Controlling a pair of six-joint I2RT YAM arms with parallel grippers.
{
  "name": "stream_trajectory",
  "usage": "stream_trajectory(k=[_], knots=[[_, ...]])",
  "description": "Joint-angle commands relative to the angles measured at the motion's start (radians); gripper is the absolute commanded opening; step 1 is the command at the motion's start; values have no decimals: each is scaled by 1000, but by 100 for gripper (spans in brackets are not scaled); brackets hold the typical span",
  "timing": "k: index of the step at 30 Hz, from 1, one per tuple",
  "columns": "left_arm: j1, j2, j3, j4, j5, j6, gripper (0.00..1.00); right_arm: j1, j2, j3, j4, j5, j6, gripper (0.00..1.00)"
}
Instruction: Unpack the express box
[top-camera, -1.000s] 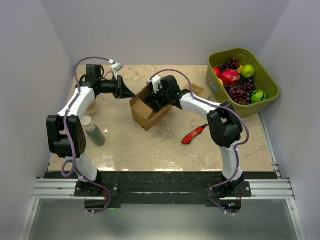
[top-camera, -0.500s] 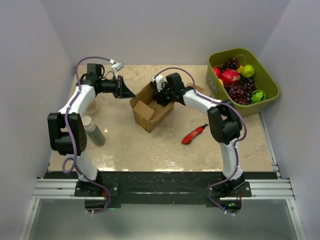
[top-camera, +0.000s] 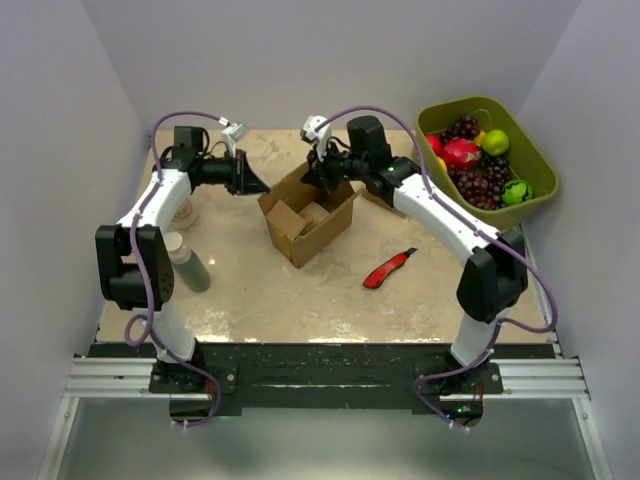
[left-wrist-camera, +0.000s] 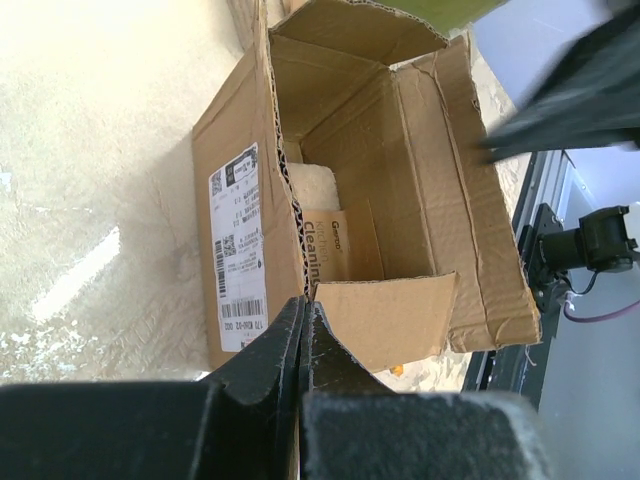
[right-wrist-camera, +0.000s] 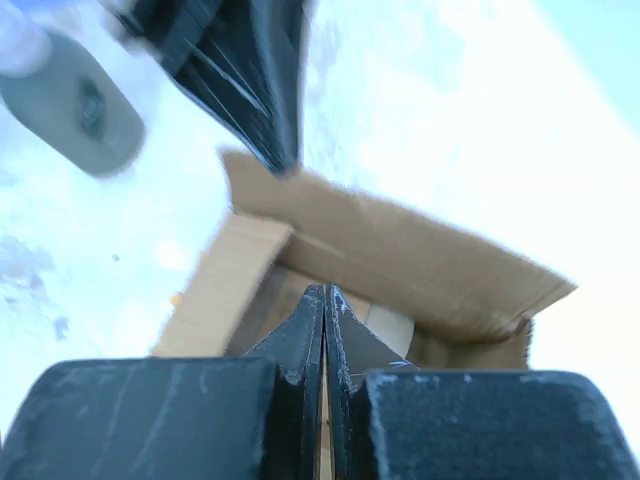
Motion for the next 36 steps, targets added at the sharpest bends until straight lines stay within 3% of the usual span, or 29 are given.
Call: stream_trajectory(k=[1, 7, 11, 16, 17, 18, 21, 22, 24, 27, 30, 31, 36], knots=[[6, -3, 24, 22, -19, 6, 0, 19, -42, 16, -13, 15, -12, 0], [6, -31, 17, 25, 1, 4, 0, 44, 27, -62, -40, 121, -68, 0], [6, -42, 8, 26, 6, 7, 0, 49, 79, -56, -32, 268, -6, 0], [6, -49, 4, 19, 26, 26, 0, 48, 128, -21, -66, 339, -27, 0], [6, -49, 2, 14, 26, 30, 0, 48, 162, -4, -107, 338, -34, 4], [6, -51, 5, 11, 26, 43, 0, 48, 179, 8, -133, 327, -38, 31], [6, -54, 25, 3, 27, 58, 0, 50, 249, 32, -228, 333, -7, 67], [6, -52, 31, 0, 26, 60, 0, 49, 262, 33, -259, 328, -5, 75], [6, -43, 42, -9, 23, 67, 0, 50, 304, 27, -277, 331, 7, 80], [6, -34, 37, -32, 20, 86, 0, 48, 346, 10, -259, 348, 4, 81], [6, -32, 24, -41, 21, 87, 0, 47, 409, 36, -261, 329, -1, 76], [6, -29, 22, -43, 21, 86, 0, 47, 420, 42, -273, 275, -7, 67], [6, -14, 25, -46, 27, 80, 0, 42, 450, 70, -322, 79, -96, 41]])
